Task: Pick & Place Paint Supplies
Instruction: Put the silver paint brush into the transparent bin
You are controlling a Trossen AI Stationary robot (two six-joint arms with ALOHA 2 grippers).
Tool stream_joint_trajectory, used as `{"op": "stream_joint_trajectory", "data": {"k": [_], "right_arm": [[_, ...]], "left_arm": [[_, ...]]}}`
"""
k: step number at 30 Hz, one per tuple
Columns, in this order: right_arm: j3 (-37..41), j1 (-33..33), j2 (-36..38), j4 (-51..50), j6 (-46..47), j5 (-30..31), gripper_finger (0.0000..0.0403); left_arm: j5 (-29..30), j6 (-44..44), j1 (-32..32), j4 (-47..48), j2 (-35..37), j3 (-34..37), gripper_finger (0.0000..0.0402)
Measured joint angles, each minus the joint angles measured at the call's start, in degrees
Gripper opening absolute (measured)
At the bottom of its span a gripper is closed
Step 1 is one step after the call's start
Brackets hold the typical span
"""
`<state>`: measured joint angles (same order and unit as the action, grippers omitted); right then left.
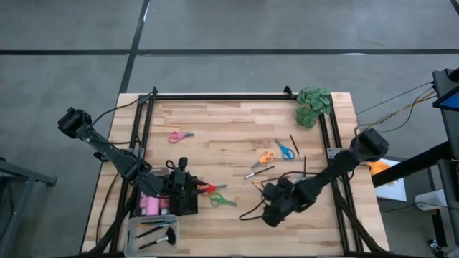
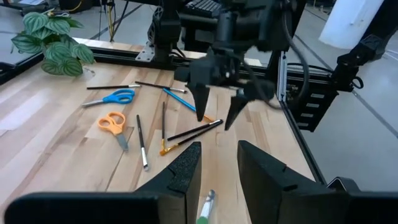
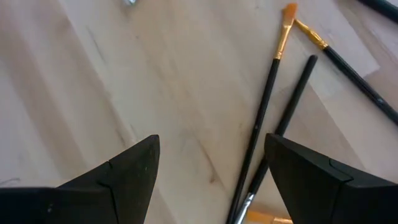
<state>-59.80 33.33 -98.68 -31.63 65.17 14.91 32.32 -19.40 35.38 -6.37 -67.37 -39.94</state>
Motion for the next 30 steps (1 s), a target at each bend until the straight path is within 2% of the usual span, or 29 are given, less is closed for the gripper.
{"op": "stream_joint_trajectory", "data": {"k": [8,13,22,30], "right_arm": [[-7.2,-3.2,-6.5,-10.2,-2.5,-2.2,0.0288],[-8.3,-4.8,-8.6,-9.5,-5.6,-5.8,0.0288],[-6.5,-5.7,-8.6,-7.8,-5.8,-7.5,0.0288],[-6.0,-5.6,-8.6,-2.3,-8.5,-9.1,0.0288]], "left_arm": [[0.0,0.0,0.0,0.4,0.0,0.0,0.0104],[0.0,-0.1,0.0,0.7,0.0,0.0,0.0104],[0.0,-0.2,0.0,0.8,0.0,0.0,0.0104],[0.0,-0.2,0.0,0.9,0.0,0.0,0.0104]]}}
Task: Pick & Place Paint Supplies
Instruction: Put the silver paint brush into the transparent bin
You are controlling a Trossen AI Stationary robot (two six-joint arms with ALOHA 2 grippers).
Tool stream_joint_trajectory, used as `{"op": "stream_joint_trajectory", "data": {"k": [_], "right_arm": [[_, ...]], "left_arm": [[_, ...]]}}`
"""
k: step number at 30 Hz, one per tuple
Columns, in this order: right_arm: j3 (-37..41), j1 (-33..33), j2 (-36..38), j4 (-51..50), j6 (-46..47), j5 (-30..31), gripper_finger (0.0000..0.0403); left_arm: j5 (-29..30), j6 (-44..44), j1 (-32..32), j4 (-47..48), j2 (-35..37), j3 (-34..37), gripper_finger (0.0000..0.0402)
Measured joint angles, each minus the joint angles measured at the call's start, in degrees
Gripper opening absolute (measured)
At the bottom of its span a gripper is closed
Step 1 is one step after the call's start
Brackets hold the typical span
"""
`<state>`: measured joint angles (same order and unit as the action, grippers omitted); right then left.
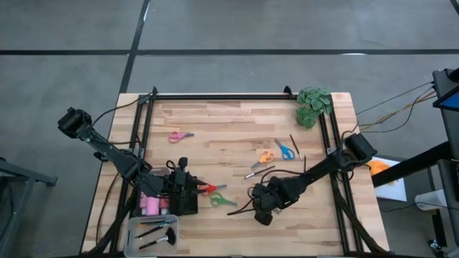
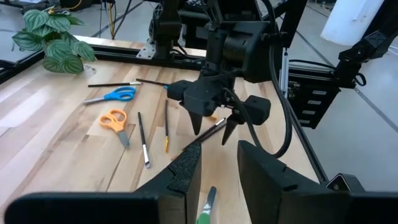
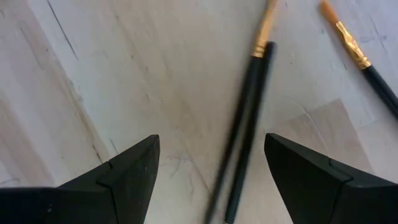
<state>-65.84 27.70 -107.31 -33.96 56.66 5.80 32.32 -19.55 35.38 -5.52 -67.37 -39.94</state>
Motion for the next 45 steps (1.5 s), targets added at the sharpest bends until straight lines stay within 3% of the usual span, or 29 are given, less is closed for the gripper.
{"op": "stream_joint_trajectory", "data": {"k": [11,24,45], "right_arm": [[0.2,0.0,0.0,-0.4,-0.1,4.4,0.0288],[-0.2,-0.3,-0.3,-8.3,3.7,7.5,0.0288],[-0.3,-0.4,-2.3,-7.8,4.6,4.0,0.0288]], "left_arm": [[0.0,0.0,0.0,0.0,0.0,0.0,0.0104],[0.0,0.0,0.0,0.0,0.0,0.0,0.0104],[0.0,0.0,0.0,0.3,0.0,0.0,0.0104]]}}
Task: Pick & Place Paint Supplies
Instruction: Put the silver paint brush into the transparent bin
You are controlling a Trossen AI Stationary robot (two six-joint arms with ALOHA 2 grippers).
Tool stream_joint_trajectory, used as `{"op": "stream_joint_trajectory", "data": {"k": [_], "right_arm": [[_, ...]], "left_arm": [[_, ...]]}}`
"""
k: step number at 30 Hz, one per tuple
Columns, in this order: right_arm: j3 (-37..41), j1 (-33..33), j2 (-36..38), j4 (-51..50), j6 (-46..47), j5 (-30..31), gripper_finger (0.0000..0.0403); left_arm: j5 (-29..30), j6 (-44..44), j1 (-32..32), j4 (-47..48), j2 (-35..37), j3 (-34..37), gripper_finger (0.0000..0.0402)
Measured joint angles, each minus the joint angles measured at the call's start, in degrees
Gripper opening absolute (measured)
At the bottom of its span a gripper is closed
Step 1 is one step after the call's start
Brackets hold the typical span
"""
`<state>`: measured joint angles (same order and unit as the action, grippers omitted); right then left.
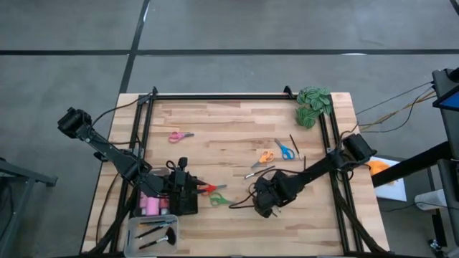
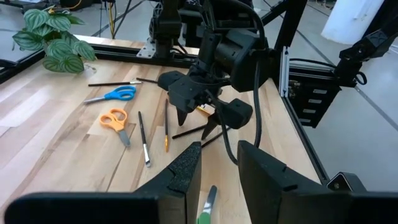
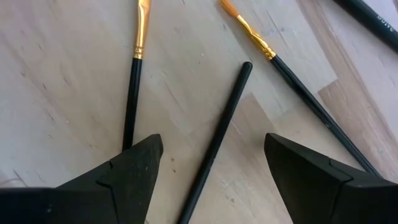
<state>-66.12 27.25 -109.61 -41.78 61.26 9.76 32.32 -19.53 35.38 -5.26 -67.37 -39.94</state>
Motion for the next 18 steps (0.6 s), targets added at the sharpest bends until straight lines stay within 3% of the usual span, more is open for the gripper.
{"op": "stream_joint_trajectory", "data": {"k": [7,18], "right_arm": [[0.1,0.0,0.4,0.3,0.1,-0.6,0.0275],[0.1,0.1,0.4,1.0,-1.5,0.2,0.0113]], "left_arm": [[0.0,0.0,0.0,0.2,0.0,0.0,0.0104],[0.0,0.0,0.0,0.5,0.0,0.0,0.0104]]}}
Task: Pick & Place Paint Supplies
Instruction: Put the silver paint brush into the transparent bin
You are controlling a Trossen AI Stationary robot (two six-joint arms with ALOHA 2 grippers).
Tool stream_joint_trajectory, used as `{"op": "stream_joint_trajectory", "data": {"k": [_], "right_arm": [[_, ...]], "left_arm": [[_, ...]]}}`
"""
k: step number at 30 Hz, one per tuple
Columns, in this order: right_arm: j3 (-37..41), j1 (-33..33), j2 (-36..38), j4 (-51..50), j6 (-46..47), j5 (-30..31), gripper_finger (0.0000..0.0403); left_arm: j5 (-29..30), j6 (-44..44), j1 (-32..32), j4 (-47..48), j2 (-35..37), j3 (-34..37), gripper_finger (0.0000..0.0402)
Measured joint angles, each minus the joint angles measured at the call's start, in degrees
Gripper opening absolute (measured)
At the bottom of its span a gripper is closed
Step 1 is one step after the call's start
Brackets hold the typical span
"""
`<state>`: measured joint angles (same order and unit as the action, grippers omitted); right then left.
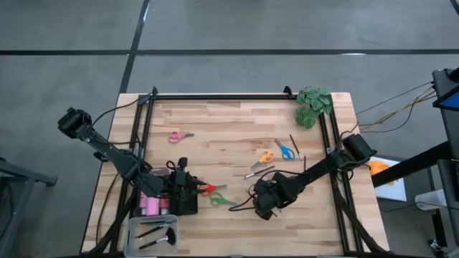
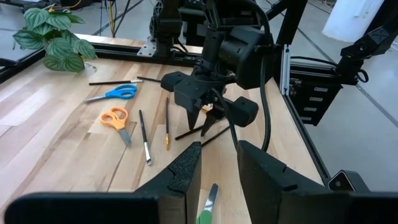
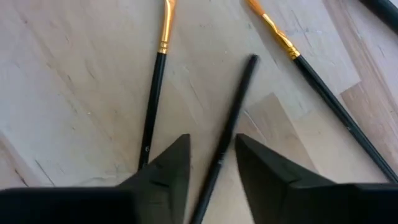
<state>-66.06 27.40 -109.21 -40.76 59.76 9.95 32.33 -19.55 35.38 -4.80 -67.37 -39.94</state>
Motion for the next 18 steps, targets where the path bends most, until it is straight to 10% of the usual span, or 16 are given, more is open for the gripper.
{"op": "stream_joint_trajectory", "data": {"k": [7,18], "right_arm": [[0.0,0.0,0.0,-0.6,0.0,0.4,0.0021],[0.0,0.0,0.1,-0.5,0.1,0.5,0.002]], "left_arm": [[0.0,0.0,0.0,0.0,0.0,0.0,0.0104],[0.0,0.0,0.0,0.0,0.0,0.0,0.0104]]}}
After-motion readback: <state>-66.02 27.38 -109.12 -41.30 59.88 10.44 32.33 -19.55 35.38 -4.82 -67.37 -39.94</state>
